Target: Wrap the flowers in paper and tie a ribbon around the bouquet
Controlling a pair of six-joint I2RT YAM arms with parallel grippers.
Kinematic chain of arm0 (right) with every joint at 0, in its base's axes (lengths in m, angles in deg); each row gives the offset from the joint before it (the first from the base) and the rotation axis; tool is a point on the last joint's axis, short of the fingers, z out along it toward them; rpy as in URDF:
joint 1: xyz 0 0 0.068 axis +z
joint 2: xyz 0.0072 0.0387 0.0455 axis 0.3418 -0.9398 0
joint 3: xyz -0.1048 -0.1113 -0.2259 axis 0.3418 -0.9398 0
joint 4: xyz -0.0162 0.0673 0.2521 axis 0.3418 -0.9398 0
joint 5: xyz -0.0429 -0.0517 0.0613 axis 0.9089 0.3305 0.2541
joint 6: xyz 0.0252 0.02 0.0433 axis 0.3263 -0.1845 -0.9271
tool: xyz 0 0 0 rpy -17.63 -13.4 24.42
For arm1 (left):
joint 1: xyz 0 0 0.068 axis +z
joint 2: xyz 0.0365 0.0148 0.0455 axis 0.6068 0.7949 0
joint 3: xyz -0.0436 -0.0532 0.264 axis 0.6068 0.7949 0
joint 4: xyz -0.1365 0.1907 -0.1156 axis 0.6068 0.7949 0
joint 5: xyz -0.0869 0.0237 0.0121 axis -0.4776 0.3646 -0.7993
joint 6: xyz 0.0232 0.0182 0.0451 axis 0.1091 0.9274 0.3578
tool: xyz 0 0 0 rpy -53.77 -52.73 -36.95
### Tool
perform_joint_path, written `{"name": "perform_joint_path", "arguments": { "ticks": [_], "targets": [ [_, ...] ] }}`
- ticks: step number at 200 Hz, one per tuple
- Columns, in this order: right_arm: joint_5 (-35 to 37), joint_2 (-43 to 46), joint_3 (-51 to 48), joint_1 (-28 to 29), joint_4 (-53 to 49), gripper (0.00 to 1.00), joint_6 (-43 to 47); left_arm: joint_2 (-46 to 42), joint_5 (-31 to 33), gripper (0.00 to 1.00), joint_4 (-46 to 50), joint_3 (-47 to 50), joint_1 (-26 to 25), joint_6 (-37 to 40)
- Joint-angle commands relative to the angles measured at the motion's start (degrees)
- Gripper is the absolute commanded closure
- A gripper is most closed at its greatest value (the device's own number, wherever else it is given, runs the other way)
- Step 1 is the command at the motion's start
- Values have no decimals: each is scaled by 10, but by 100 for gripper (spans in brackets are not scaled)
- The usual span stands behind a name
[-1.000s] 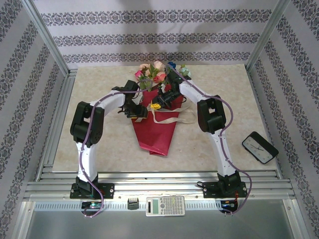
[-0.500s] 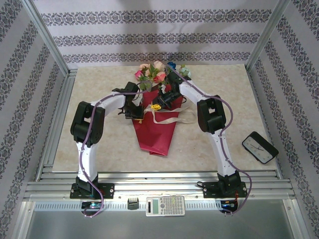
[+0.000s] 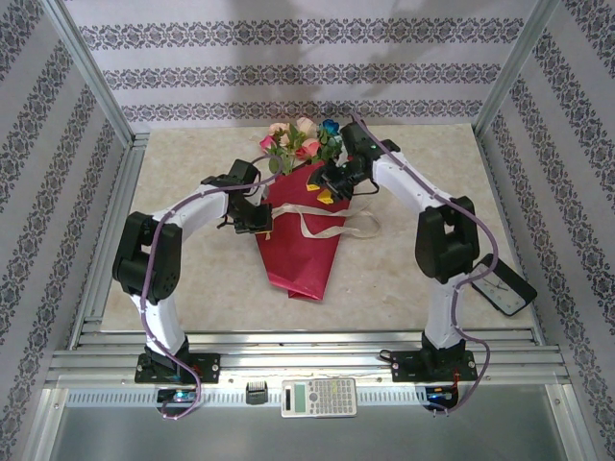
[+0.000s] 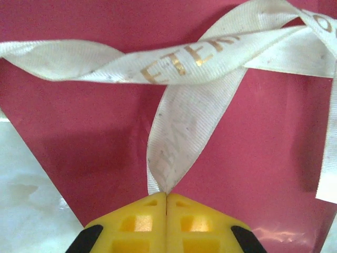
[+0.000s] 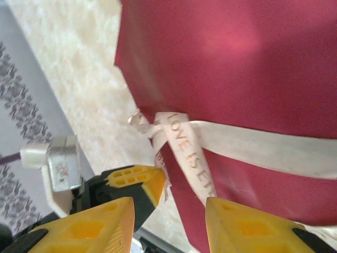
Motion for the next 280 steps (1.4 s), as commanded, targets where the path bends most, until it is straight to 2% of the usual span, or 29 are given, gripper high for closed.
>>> {"name": "perform_joint_path", "arguments": {
  "ticks": [1, 24, 65, 93, 115, 145, 162, 181, 219, 252, 280],
  "targets": [
    [104, 8, -49, 21, 21, 59, -141, -21, -16, 100, -23, 8, -4, -23],
    [145, 1, -52, 30, 10, 58, -209, -20, -20, 100, -25, 3, -4, -24],
    [159, -22, -57, 28, 26, 56, -323, -23, -25, 100, -26, 2, -4, -24],
    [167, -36, -48, 27, 26, 50, -373, -34, -26, 100, -30, 8, -4, -27],
    [152, -46, -51, 28, 35, 49, -409, -41, -27, 100, -29, 8, -3, -28],
    [172, -51, -41, 31, 22, 49, -429, -49, -30, 100, -31, 9, -4, -30],
    [173, -58, -45, 29, 24, 54, -442, -54, -32, 100, -33, 10, -3, -32],
    [173, -67, -49, 28, 27, 66, -446, -64, -28, 100, -32, 8, -4, -33],
    [210, -55, -50, 21, 16, 100, -421, -98, -12, 100, -31, 13, 9, -44],
    [251, -31, -39, -3, 7, 100, -360, -133, -19, 100, -37, 46, 51, -73],
    [246, -22, -46, -35, 12, 100, -305, -160, -42, 100, -54, 91, 100, -105]
  ]
}}
